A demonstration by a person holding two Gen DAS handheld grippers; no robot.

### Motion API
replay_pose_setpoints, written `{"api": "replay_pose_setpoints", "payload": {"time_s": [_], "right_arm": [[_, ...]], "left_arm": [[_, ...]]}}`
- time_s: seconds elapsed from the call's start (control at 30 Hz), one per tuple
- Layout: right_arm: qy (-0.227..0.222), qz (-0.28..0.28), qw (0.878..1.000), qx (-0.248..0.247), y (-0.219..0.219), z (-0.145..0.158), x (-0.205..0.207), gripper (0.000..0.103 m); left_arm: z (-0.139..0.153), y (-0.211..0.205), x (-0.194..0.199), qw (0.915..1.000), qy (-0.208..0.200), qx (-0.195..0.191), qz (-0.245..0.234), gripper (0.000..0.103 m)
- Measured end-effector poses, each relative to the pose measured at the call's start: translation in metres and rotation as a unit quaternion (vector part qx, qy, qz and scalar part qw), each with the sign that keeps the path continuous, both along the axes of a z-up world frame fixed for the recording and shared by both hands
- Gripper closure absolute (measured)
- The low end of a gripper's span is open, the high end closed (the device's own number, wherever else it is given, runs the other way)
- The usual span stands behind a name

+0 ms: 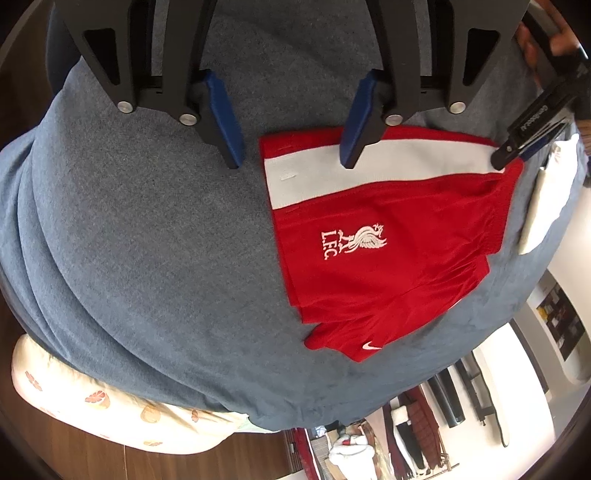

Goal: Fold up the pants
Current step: 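Move both grippers to the waistband edge of the red shorts, then close the left gripper on the waistband while the right gripper grasps the hem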

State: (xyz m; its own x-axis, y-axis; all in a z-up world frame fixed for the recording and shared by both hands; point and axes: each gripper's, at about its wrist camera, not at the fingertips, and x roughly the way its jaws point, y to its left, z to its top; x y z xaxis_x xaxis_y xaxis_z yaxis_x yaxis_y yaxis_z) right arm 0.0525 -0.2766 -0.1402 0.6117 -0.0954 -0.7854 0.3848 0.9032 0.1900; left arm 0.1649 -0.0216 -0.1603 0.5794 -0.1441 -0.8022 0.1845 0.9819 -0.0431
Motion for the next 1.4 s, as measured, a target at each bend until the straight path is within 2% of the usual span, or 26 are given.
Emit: {"api": "replay_pose_setpoints", "payload": {"time_s": [0.1,0.17,0.2,0.3,0.43,0.77,1.0,1.2,1.4], "right_arm": [[0.003,0.005,1.0,0.001,0.001,-0.003,0.0,0.057],[0.003,0.006,1.0,0.005,0.0,-0.004,-0.001,0.064],[0.003,0.008,1.0,0.007,0.0,-0.005,-0.001,0.068],[0.001,0.013,1.0,0.002,-0.001,-0.003,-0.001,0.086],[-0.012,0.017,1.0,0.008,-0.004,0.001,-0.005,0.092],[-0.031,0.027,0.999,0.009,-0.004,0.012,-0.019,0.096],[-0.078,0.031,0.996,0.008,-0.007,0.041,-0.023,0.096],[-0.12,0.024,0.992,0.012,-0.016,0.065,-0.012,0.096],[-0.147,0.025,0.988,0.026,-0.025,0.085,0.007,0.096]], "left_arm": [[-0.003,-0.001,0.001,1.0,0.0,-0.003,-0.008,0.047],[-0.003,-0.003,0.0,0.9999,-0.002,-0.002,-0.014,0.062],[-0.001,-0.003,-0.002,0.9999,-0.007,0.002,-0.013,0.064],[0.004,-0.004,-0.008,0.9997,-0.018,0.004,-0.014,0.068],[0.01,-0.005,-0.015,0.9995,-0.024,0.011,-0.017,0.069],[0.02,0.0,-0.032,0.9996,-0.024,0.007,-0.015,0.07],[0.034,-0.004,-0.034,0.9994,-0.029,0.012,-0.016,0.07],[0.051,-0.005,-0.026,0.9997,-0.023,-0.008,-0.008,0.07],[0.078,-0.008,-0.014,0.9993,-0.034,-0.009,-0.007,0.07]]}}
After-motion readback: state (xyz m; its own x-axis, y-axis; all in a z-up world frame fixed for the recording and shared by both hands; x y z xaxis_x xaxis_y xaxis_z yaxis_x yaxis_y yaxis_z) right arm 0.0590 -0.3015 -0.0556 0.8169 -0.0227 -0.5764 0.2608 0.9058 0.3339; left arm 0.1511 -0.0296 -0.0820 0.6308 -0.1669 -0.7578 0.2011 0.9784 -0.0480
